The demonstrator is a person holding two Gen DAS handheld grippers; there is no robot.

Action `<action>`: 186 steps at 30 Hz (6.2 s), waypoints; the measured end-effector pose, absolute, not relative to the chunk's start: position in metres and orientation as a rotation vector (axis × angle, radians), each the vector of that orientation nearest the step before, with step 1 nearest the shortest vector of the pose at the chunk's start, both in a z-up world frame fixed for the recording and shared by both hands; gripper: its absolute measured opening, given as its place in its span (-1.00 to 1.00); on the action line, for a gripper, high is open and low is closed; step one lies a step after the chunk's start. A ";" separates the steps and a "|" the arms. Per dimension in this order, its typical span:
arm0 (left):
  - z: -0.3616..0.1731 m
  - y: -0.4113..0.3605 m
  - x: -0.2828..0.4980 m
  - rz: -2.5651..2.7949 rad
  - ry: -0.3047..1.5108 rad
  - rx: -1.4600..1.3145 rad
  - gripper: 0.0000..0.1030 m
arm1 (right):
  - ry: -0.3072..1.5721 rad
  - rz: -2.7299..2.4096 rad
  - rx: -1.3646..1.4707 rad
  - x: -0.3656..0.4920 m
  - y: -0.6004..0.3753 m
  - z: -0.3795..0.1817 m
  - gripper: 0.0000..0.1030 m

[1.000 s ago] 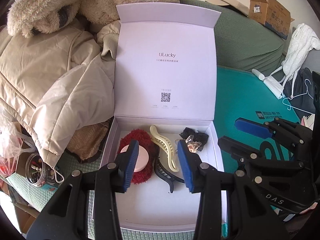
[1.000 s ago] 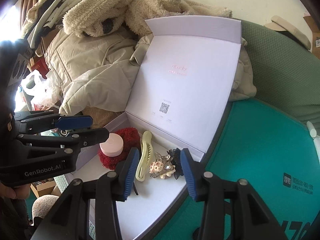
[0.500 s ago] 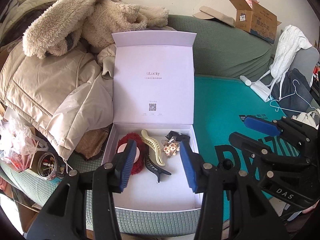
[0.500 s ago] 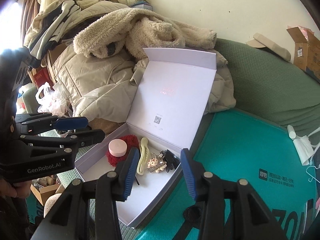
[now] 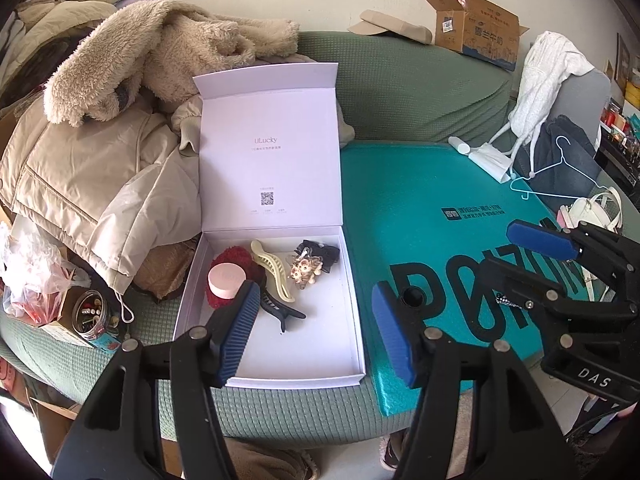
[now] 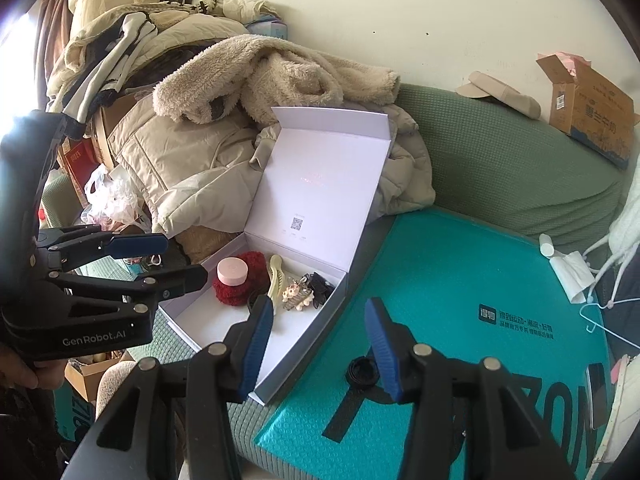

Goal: Organize objects
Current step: 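Move both grippers back out of the box toward the teal mat, then close the left gripper on the black rubber ring while the right gripper moves over the checkered scrunchie, then close the right gripper on the black-and-white checkered scrunchie, then lift the black ring and checkered scrunchie off the mat with both grippers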

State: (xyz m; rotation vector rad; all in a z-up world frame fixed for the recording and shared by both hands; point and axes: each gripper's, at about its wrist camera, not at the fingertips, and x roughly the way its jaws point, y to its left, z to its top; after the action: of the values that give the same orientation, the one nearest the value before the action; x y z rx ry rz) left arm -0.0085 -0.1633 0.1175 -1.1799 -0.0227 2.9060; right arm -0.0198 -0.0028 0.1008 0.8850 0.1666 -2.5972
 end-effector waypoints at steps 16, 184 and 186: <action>0.082 -0.093 0.010 2.699 0.004 -1.196 0.20 | 0.093 -2.714 1.009 0.033 0.069 0.074 0.01; -0.025 -0.020 -0.055 2.649 0.208 -1.169 -0.25 | -0.069 -2.993 1.008 0.001 0.145 -0.041 -0.60; -0.021 -0.025 -0.048 2.658 0.208 -1.166 -0.25 | -0.055 -2.980 0.994 0.003 0.137 -0.037 -0.60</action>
State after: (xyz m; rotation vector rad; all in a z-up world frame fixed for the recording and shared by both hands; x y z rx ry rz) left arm -0.0481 -0.0253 -0.0214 -1.1662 0.2082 2.6581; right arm 0.0033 0.1369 -0.0372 0.9941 -0.0546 -2.9797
